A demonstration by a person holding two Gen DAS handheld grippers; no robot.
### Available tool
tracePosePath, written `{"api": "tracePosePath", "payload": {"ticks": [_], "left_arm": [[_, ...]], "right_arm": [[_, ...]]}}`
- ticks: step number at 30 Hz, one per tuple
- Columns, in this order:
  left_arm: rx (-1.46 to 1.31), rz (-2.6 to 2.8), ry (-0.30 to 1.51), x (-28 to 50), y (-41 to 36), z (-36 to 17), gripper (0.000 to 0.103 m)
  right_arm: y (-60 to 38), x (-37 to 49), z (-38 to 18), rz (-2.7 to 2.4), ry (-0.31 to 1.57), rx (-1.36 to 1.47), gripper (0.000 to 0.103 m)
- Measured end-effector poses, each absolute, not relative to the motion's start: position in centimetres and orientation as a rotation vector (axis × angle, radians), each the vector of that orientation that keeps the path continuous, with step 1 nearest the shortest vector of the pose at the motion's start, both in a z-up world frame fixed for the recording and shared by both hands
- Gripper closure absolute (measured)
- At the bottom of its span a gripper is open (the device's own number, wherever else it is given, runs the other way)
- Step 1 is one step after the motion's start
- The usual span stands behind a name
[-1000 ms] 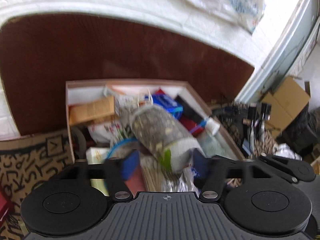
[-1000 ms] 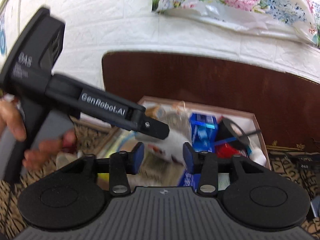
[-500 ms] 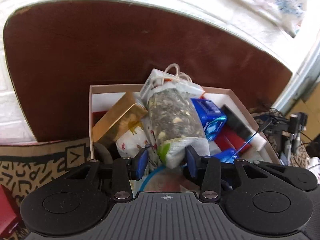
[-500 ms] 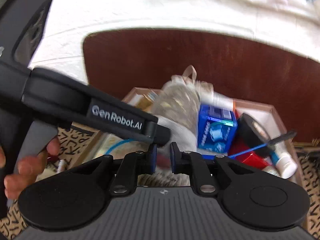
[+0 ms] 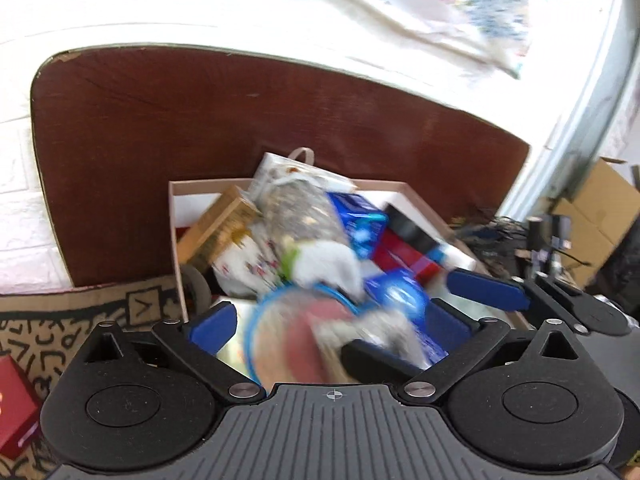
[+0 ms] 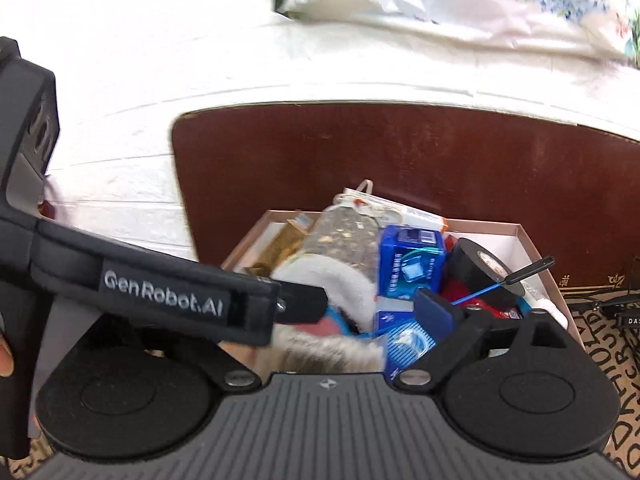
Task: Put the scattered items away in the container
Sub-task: 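Move the left tool back toward the red tape roll, then grasp the red tape roll with the left gripper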
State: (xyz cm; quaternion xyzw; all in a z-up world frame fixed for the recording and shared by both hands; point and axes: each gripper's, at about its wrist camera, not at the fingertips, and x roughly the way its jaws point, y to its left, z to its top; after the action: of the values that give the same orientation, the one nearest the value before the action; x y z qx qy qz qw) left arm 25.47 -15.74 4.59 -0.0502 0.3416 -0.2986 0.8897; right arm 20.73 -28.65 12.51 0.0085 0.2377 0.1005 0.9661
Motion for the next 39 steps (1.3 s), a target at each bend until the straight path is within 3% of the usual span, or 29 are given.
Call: {"api": "tracePosePath", "payload": {"ticks": [8, 17, 22, 29, 32, 35, 37, 39], "left_arm": [[-0.142, -0.589, 0.617, 16.5, -10.9, 5.0, 0.000], [-0.221, -0.433, 0.672, 9.0, -3.7, -1.0, 0.000], [-0.291, -0.290, 0.737, 7.4, 0.7, -4.9, 0.000], [-0.314, -0.207, 0.729, 9.2, 4.5, -6.2, 0.001], [-0.282, -0.215, 0.751, 10.7, 4.6, -6.8, 0.008], [-0.230, -0.227, 0.806, 12.3, 4.2, -7.7, 0.027], [-0.205, -0.261, 0.842, 13.1, 4.0, -8.2, 0.052], [-0.210, -0.299, 0.842, 13.4, 3.9, -8.4, 0.052]], "right_arm": [[-25.7, 13.5, 14.0, 0.316, 0.423, 0.004, 0.000], [-19.6, 7.1, 9.5, 0.429, 0.477, 0.004, 0.000], [-16.6, 5.4, 6.1, 0.390, 0.554, -0.002, 0.000], [-15.2, 6.2, 4.3, 0.282, 0.614, -0.026, 0.005], [-15.3, 7.1, 3.8, 0.231, 0.628, -0.021, 0.015], [-15.3, 8.2, 3.4, 0.218, 0.646, 0.017, 0.031], [-15.0, 9.0, 3.2, 0.215, 0.657, 0.021, 0.040], [-14.5, 9.7, 3.0, 0.223, 0.664, 0.023, 0.048]]}}
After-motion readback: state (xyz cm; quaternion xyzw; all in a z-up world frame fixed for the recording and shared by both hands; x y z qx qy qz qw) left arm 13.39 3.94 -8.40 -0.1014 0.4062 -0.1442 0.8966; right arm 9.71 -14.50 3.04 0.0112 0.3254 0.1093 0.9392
